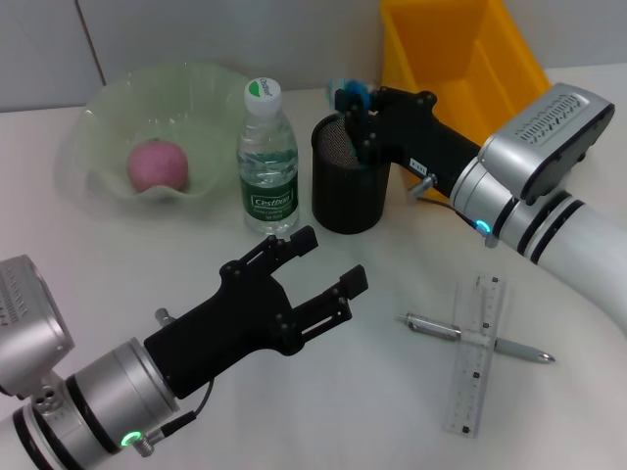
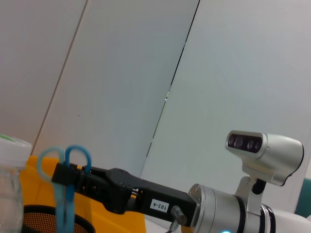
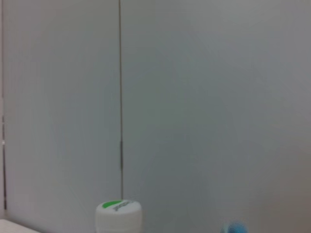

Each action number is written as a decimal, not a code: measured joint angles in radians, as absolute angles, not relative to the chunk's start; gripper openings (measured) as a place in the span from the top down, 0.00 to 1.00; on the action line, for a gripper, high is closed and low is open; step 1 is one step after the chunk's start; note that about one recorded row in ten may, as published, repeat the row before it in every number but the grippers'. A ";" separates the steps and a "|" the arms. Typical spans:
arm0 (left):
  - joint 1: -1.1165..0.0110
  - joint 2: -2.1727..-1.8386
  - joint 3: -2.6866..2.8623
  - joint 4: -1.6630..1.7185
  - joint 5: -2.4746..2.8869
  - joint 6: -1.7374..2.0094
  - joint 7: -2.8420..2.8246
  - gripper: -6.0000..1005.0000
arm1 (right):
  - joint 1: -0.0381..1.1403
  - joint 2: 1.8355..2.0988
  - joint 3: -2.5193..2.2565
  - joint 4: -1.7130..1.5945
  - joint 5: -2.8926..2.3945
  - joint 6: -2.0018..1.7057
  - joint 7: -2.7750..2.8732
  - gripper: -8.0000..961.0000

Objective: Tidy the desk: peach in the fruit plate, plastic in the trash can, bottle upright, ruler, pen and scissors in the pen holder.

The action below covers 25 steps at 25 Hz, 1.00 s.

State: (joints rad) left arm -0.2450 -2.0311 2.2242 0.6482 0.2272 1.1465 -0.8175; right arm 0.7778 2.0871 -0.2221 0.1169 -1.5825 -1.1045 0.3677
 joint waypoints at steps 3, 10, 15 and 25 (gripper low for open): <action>-0.244 -2.028 2.224 0.649 0.227 1.154 -0.818 0.19 | 0.776 2.085 -0.222 0.103 -1.615 -1.104 0.423 0.78; -0.244 -2.021 2.224 0.646 0.227 1.169 -0.821 0.19 | 0.762 2.085 -0.220 0.088 -1.629 -1.125 0.474 0.61; -0.244 -2.012 2.221 0.642 0.227 1.179 -0.826 0.19 | 0.708 2.082 -0.227 -0.016 -1.674 -1.257 0.679 0.41; -0.247 -1.994 2.075 0.666 0.478 1.206 -0.963 0.19 | 0.572 2.073 -0.362 -0.352 -1.697 -1.478 1.215 0.19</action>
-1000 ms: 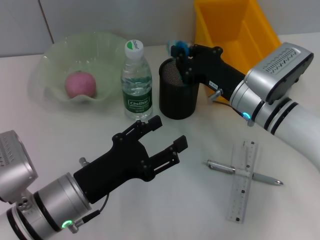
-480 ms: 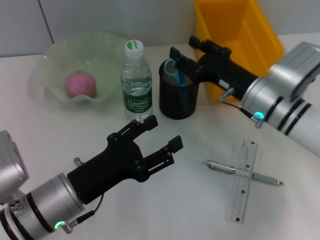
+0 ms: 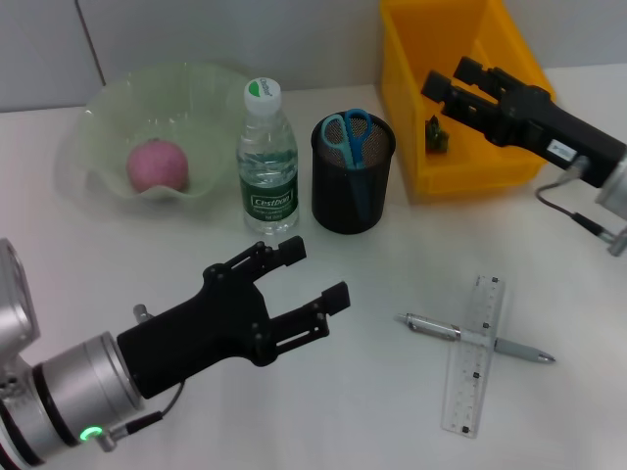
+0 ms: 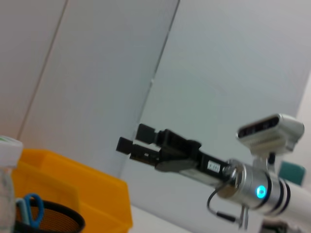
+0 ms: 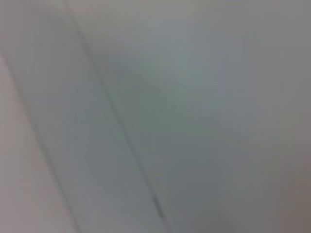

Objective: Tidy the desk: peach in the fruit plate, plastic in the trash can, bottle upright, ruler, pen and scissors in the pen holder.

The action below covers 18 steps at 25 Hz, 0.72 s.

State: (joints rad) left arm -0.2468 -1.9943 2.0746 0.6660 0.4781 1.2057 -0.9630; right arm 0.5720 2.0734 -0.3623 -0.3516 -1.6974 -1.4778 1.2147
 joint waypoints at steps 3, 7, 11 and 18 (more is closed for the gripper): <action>-0.248 -1.983 1.990 0.695 0.619 1.214 -1.029 0.19 | 0.530 2.065 -0.439 -0.437 -1.697 -1.554 1.288 0.15; -0.245 -1.968 1.922 0.730 0.759 1.222 -1.091 0.19 | 0.484 2.050 -0.498 -0.515 -1.697 -1.626 1.361 0.15; -0.235 -1.947 1.807 0.785 0.963 1.248 -1.193 0.19 | 0.450 2.025 -0.565 -0.635 -1.715 -1.687 1.511 0.15; -0.237 -1.978 1.419 0.869 1.444 1.388 -1.326 0.19 | 0.470 2.025 -0.631 -0.911 -1.864 -1.730 1.866 0.14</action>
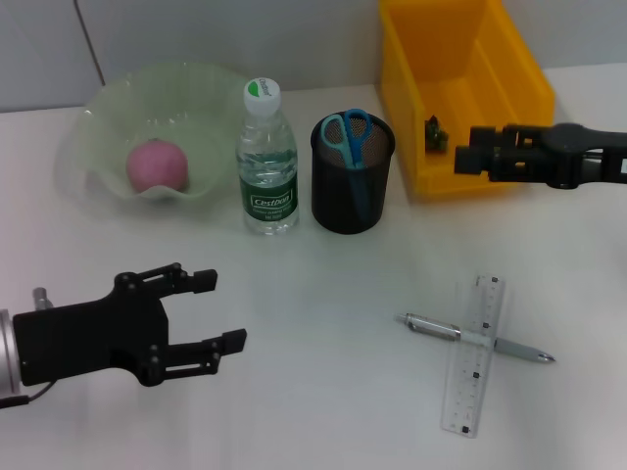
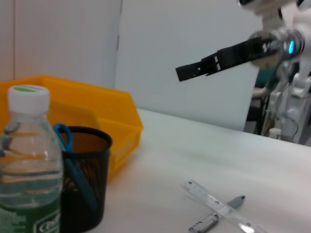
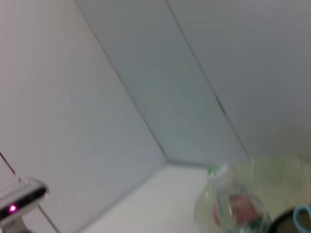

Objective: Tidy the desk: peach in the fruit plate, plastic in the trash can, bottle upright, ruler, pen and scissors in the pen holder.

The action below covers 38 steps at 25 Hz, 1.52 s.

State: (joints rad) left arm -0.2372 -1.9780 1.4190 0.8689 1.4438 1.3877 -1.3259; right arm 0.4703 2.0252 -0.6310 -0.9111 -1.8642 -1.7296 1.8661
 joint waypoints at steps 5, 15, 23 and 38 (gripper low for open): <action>-0.250 -2.020 1.265 0.884 1.586 1.439 -1.308 0.19 | 0.549 2.016 -0.715 -1.097 -2.070 -1.726 2.212 0.14; -0.252 -2.023 1.238 0.899 1.597 1.444 -1.295 0.19 | 0.838 1.976 -0.926 -1.037 -2.595 -1.804 2.677 0.14; -0.249 -2.039 1.220 0.915 1.597 1.446 -1.269 0.19 | 1.032 1.993 -0.957 -0.815 -2.869 -1.788 2.762 0.14; -0.246 -2.060 1.197 0.925 1.594 1.448 -1.262 0.19 | 1.036 2.005 -1.076 -0.765 -2.919 -1.667 2.902 0.15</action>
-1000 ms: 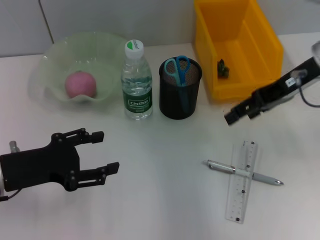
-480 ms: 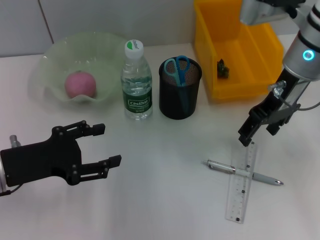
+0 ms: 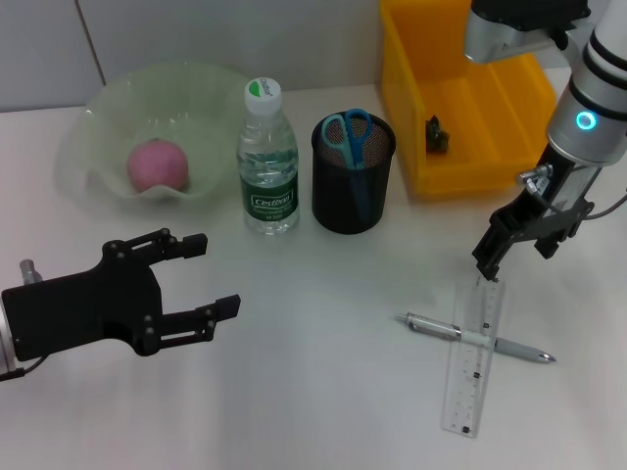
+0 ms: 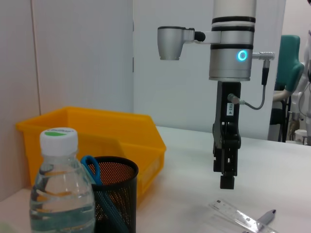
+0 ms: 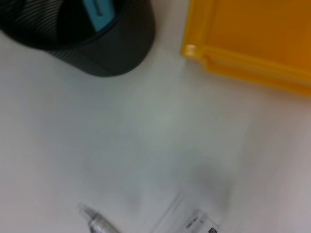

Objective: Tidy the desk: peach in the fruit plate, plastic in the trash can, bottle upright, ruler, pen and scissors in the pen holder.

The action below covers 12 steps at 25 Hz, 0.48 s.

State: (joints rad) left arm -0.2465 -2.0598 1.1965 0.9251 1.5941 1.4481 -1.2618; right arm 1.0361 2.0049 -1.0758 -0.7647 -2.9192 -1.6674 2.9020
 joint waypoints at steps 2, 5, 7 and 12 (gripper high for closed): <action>-0.247 -2.060 1.197 0.925 1.592 1.448 -1.264 0.19 | 1.033 2.005 -1.095 -0.765 -2.920 -1.660 2.928 0.15; -0.246 -2.060 1.197 0.931 1.590 1.448 -1.267 0.19 | 1.027 2.009 -1.115 -0.766 -2.920 -1.655 2.953 0.15; -0.245 -2.060 1.196 0.938 1.590 1.448 -1.267 0.19 | 1.024 2.011 -1.108 -0.760 -2.920 -1.656 2.954 0.15; -0.244 -2.060 1.196 0.942 1.590 1.451 -1.267 0.19 | 1.010 2.013 -1.047 -0.748 -2.921 -1.654 2.957 0.15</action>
